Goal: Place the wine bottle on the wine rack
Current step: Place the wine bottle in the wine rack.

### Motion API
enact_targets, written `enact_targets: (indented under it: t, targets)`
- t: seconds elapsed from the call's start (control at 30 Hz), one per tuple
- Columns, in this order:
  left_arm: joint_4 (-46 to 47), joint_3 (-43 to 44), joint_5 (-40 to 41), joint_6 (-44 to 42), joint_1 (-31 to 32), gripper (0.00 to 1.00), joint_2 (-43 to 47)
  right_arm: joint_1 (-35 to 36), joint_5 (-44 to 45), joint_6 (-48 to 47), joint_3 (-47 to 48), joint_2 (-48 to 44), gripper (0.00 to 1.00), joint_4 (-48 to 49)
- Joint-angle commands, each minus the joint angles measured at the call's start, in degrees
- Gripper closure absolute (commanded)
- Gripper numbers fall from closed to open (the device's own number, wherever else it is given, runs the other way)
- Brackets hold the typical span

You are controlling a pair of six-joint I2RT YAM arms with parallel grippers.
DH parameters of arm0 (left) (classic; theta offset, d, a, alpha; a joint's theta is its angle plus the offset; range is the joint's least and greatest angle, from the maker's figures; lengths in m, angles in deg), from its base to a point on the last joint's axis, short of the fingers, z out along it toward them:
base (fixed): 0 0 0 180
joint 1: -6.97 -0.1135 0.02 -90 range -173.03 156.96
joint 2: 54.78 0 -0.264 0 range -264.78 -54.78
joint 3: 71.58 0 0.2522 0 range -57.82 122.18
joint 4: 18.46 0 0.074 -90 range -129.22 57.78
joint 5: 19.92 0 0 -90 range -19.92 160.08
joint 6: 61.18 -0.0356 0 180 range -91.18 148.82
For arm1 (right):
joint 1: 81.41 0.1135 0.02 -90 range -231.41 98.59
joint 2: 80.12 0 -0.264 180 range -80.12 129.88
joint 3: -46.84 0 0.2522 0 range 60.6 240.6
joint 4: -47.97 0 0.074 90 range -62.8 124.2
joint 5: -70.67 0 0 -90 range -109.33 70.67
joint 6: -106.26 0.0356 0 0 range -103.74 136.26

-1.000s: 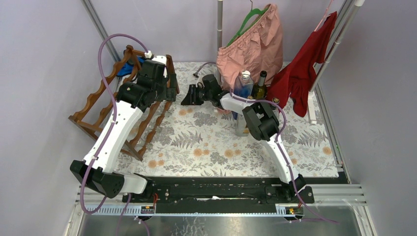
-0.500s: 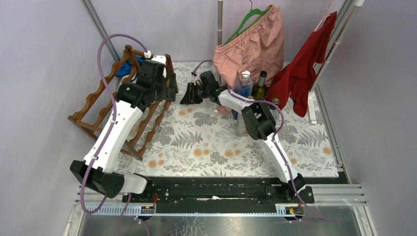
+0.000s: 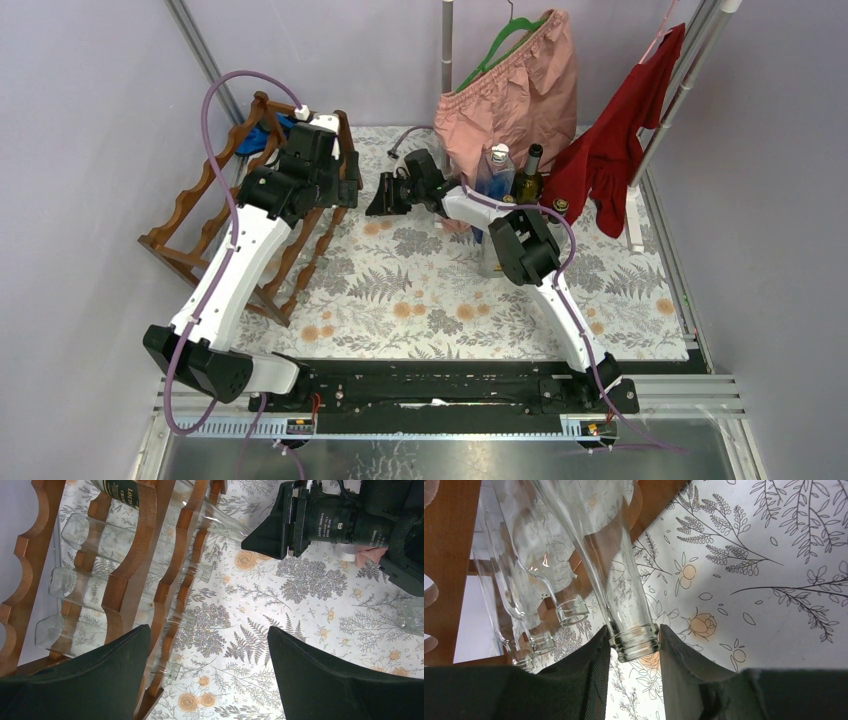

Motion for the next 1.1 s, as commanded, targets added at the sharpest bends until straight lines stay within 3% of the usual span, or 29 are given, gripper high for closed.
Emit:
enact_targets:
  t: [0.0, 0.4, 1.07]
  targets:
    - [1.75, -1.00, -0.66, -0.95, -0.71, 0.07, 1.03, 1.03, 8.11, -0.47, -1.54, 3.84, 0.99, -10.87]
    - [1.71, -1.46, -0.58, -1.12, -0.79, 0.07, 1.74, 1.13, 8.84, -2.76, 2.36, 5.56, 0.99, -11.09]
    - [1.10, -0.86, -1.88, -0.95, -0.86, 0.07, 1.77, -0.58, 13.41, -6.76, -5.12, -0.97, 0.99, -4.97]
